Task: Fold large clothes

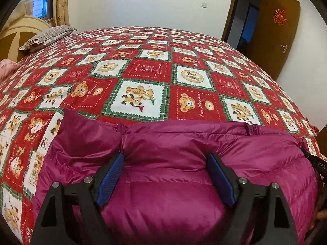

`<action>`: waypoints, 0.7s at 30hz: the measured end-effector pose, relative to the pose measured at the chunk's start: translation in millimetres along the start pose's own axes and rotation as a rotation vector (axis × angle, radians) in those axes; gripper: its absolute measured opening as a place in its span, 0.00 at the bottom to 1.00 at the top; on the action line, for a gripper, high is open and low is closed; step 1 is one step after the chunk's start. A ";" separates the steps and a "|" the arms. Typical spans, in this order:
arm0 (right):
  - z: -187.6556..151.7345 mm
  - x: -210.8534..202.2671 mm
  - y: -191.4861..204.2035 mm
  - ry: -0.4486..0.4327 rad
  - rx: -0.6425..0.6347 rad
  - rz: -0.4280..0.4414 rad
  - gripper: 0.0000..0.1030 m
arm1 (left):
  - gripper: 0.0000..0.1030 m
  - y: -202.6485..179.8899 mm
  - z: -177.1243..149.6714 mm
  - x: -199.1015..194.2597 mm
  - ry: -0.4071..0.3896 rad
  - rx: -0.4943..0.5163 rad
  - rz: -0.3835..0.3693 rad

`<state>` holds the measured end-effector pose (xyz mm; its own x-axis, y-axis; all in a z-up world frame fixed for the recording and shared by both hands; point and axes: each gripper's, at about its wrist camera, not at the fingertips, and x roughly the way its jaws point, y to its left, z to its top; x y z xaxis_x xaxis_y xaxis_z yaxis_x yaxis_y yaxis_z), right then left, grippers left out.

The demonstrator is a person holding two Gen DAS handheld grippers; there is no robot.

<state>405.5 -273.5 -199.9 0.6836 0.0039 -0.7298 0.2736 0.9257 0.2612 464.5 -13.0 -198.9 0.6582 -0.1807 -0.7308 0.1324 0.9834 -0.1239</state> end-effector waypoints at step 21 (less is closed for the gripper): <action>-103.5 -135.0 132.8 -0.054 -0.296 0.174 0.10 | 0.83 97.3 -65.6 -159.5 -0.106 -0.054 0.045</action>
<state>279.6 -112.0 -132.0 0.7397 0.1582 -0.6541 -0.0525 0.9826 0.1782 323.8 112.5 -138.4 0.7376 -0.1342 -0.6618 0.0625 0.9894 -0.1309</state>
